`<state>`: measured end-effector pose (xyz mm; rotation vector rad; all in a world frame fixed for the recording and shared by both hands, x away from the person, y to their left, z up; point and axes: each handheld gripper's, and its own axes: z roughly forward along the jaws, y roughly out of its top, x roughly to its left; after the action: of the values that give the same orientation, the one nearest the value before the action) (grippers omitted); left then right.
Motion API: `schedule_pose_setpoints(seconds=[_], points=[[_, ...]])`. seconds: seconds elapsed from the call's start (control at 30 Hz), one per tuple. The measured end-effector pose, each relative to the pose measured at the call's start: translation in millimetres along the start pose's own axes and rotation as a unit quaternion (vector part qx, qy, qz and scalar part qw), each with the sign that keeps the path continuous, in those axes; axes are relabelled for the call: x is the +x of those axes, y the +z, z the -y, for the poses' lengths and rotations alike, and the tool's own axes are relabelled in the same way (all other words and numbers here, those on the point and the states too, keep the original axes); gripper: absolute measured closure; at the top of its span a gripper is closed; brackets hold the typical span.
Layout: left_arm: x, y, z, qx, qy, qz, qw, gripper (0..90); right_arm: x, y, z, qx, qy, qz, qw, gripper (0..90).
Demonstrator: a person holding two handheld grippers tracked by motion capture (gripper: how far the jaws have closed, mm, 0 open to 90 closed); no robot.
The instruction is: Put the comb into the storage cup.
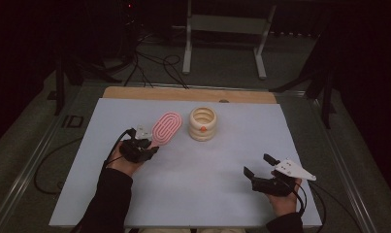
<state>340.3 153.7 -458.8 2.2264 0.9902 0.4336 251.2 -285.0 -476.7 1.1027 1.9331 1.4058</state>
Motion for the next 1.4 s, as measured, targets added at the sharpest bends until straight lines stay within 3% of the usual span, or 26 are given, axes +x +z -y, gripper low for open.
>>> schedule_pose_setpoints(seconds=[0.13,0.47,0.5,0.73,0.97,1.4], points=[[0.5,-1.5,7.9,-0.026,0.001,0.009,0.9996,70.3,1.2,2.2,1.5,0.004,0.0,-0.001,1.0,8.4],[1.6,-6.3,12.9,-0.054,0.006,0.005,0.9985,70.3,1.3,3.0,2.0,0.006,-0.001,-0.004,1.0,8.4],[0.1,-6.3,14.0,-0.062,0.013,0.007,0.998,70.3,1.3,3.0,2.0,0.006,-0.001,-0.004,1.0,8.4],[-0.7,-8.1,13.1,-0.073,0.014,0.003,0.9972,70.3,0.3,1.7,1.1,0.002,0.001,-0.004,1.0,8.4],[-2.5,-17.5,7.9,-0.09,0.016,-0.001,0.9958,70.3,1.3,0.9,-5.4,0.009,-0.013,0.002,0.9999,8.4],[-12.0,-25.6,-1.5,-0.097,0.031,-0.017,0.9946,70.3,1.2,6.0,-26.1,0.004,0.004,-0.013,0.9999,7.7]])
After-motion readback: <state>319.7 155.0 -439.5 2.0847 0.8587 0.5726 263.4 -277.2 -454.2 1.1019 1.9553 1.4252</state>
